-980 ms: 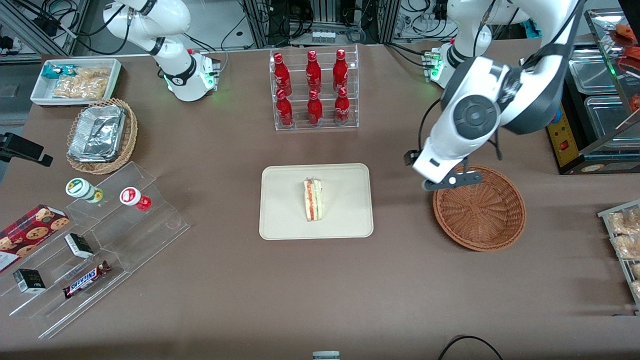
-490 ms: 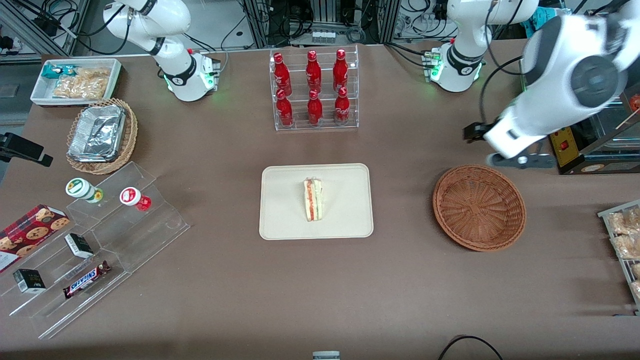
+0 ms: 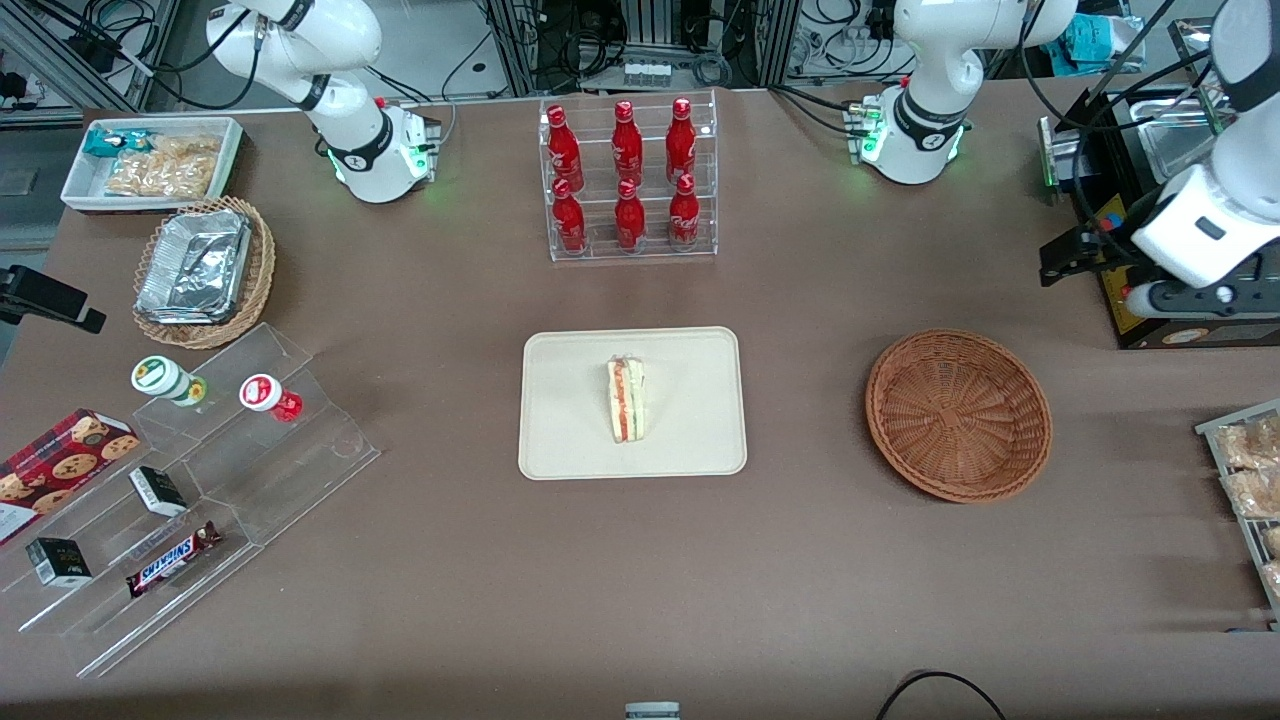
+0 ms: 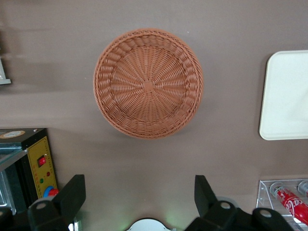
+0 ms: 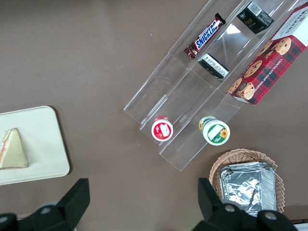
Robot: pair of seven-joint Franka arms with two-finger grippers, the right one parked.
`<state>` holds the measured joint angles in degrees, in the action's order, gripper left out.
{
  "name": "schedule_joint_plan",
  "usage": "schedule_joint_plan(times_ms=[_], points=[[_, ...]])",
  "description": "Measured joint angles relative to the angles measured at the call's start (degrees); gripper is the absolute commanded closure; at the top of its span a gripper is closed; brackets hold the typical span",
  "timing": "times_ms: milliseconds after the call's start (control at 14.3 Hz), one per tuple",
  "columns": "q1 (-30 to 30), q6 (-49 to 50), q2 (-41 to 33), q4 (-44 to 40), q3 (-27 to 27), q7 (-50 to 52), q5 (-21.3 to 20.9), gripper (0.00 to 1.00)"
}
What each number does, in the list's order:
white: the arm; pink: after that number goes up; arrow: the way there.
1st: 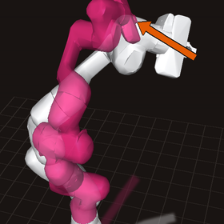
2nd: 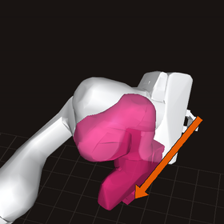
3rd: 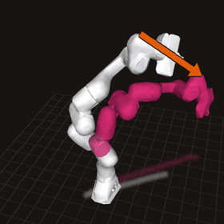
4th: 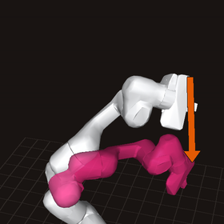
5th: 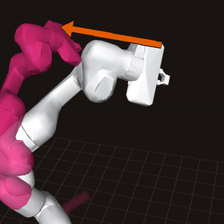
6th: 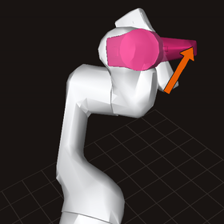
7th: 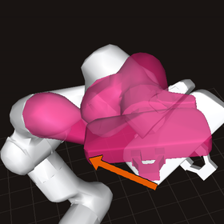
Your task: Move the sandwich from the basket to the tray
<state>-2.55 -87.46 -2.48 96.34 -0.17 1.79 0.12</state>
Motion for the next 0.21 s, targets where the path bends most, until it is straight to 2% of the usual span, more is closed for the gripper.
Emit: schedule_joint_plan(times_ms=[210], points=[[0.0, -0.2, 0.0, -0.2, 0.4, 0.0, 0.0, 0.0]])
